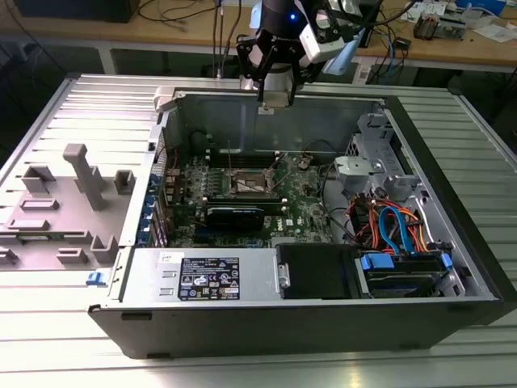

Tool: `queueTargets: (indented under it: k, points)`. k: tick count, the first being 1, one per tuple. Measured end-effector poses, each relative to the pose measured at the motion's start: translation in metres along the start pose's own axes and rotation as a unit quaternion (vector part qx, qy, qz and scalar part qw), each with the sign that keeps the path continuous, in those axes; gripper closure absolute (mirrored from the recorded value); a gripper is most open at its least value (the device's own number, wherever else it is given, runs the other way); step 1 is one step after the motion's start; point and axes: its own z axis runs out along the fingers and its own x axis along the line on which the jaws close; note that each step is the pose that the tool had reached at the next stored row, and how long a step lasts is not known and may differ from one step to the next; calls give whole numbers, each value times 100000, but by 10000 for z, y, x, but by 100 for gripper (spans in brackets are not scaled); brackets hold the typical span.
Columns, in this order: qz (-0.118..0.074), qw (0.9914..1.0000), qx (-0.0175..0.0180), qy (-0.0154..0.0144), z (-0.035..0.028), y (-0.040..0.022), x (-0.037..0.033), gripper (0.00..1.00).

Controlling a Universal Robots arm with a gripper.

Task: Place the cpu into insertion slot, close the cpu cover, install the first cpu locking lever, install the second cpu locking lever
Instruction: 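Place the cpu into insertion slot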

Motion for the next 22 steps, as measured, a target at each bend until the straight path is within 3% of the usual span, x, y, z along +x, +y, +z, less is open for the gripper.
queueTargets:
  k: [12, 22]
  points:
    - [-4, 100000, -37, -7, 8, -49, 16, 46]
    - [-1, 100000, -34, -4, 9, -55, 31, 46]
